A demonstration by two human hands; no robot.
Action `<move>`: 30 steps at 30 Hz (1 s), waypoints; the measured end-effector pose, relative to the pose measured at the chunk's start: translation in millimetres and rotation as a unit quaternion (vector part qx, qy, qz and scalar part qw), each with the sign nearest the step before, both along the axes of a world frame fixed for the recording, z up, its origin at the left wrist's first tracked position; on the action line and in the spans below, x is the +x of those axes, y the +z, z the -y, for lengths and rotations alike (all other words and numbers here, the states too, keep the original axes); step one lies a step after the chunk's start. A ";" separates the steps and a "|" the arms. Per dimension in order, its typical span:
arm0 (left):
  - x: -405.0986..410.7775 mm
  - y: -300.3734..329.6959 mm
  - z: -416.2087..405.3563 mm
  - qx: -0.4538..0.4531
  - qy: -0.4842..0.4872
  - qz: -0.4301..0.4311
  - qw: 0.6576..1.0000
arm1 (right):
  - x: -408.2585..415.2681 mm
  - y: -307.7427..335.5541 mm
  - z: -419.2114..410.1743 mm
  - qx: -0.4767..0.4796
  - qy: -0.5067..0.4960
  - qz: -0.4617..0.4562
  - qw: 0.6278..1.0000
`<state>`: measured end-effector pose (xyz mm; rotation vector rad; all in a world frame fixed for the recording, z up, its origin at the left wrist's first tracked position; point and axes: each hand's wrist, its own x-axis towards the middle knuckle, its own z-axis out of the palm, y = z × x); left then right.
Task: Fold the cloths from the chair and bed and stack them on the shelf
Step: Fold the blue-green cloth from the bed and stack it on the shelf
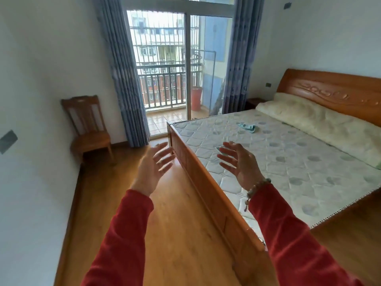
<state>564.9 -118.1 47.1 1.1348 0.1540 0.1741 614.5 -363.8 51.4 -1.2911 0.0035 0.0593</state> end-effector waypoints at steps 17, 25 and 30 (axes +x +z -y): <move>131.4 -45.4 -197.5 0.002 0.158 -0.046 0.986 | 210.6 -44.8 -228.9 0.027 0.155 -0.041 0.987; 271.4 -24.7 -264.4 0.017 0.192 -0.040 0.981 | 367.6 -33.6 -305.3 0.030 0.189 -0.027 0.981; 336.4 -27.6 -302.1 0.016 0.206 -0.046 0.977 | 439.9 -40.7 -345.8 0.021 0.203 -0.032 0.978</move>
